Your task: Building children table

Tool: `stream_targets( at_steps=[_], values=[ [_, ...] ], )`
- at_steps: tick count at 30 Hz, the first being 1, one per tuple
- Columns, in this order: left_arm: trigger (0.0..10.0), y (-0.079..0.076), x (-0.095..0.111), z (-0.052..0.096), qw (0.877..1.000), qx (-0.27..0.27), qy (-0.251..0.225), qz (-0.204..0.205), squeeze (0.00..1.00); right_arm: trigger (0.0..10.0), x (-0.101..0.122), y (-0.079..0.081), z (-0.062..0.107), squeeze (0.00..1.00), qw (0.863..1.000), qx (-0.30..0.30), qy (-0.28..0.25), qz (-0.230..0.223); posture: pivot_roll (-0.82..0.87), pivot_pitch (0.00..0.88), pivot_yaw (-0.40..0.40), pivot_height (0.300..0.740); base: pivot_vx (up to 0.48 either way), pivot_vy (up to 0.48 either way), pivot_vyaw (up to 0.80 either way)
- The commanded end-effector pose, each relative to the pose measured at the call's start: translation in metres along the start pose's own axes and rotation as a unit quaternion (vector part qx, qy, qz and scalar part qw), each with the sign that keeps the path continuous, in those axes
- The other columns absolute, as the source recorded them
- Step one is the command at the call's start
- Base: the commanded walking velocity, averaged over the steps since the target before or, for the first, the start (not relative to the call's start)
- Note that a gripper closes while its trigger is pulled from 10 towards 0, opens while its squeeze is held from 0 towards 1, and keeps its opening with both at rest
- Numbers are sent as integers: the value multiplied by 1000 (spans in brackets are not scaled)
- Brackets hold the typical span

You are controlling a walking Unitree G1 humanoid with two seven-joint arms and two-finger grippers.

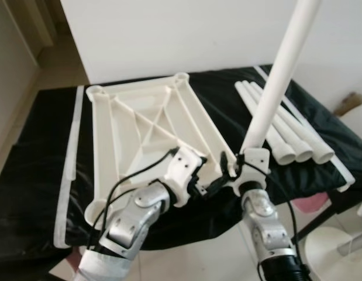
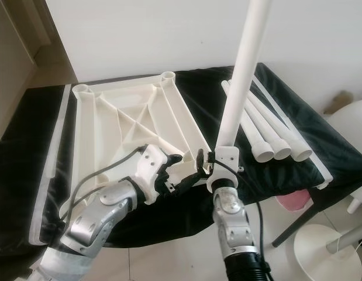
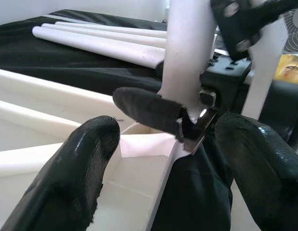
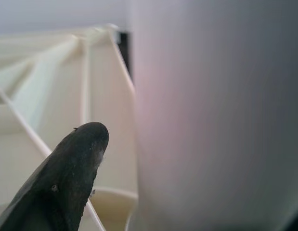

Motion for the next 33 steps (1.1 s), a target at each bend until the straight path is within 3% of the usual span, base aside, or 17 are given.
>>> stream_targets(
  at_steps=[1, 2, 3, 4, 10, 17, 18, 22, 23, 27, 33],
  values=[
    [10000, -5, 0, 0, 1000, -25, -1, -9, 0, 10000, 8, 3, -1, 1000, 1000, 20, -17, -12, 25, 0, 13, 740, 0, 0, 0],
    [10000, -5, 0, 0, 1000, -25, -1, -9, 0, 10000, 8, 3, -1, 1000, 1000, 20, -17, -12, 25, 0, 13, 740, 0, 0, 0],
    [10000, -6, 1, 0, 1000, -28, -2, -10, 0, 10000, 11, 4, -1, 620, 999, 41, -23, -12, 31, 0, 14, 740, 0, 0, 0],
    [10000, -7, 1, 0, 999, -31, -2, -12, 0, 10000, 14, 6, -2, 0, 997, 69, -27, -10, 33, 0, 14, 740, 0, 0, 0],
    [10000, -5, 4, -1, 999, -32, -4, -19, 0, 10000, 23, 10, -7, 0, 985, 170, -30, 24, 46, 0, 9, 740, 0, 0, 0],
    [10000, -6, 5, -1, 999, -35, -4, -22, 0, 10000, 17, 1, -12, 0, 975, 214, -8, 64, 57, 0, 3, 740, 0, 0, 0],
    [10000, -6, 4, -1, 999, -36, -4, -22, 0, 4667, 14, -2, -12, 0, 973, 219, -1, 69, 60, 0, 1, 740, 0, 0, 0],
    [10000, -6, 4, -1, 999, -36, -4, -22, 0, 4667, 11, -3, -11, 0, 972, 222, 4, 73, 60, 0, 1, 740, 0, 0, 0],
    [10000, -7, 4, -1, 999, -37, -4, -23, 0, 0, 7, -4, -10, 0, 971, 229, 12, 73, 63, 0, 1, 740, 0, 0, 0],
    [10000, -7, 4, 0, 999, -37, -3, -24, 0, 0, -9, -7, -2, 0, 965, 247, 39, 80, 64, 0, 0, 740, 0, 0, 0],
    [10000, -8, 3, 0, 999, -37, -4, -23, 0, 0, -19, -12, 2, 0, 967, 241, 54, 67, 56, 0, 5, 740, 0, 0, 0]
  ],
)
Point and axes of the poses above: a point about 5 cm out from each wrist's last joint towards the gripper, its own z axis pointing back from the gripper into the wrist, its own x axis along the axis of the wrist's last joint, y = z × x, the point moved 6 cm from there along -z, pointing out of the wrist towards the gripper, and after that the axes turned 4 degrees about -z, right-handed, at the moved point
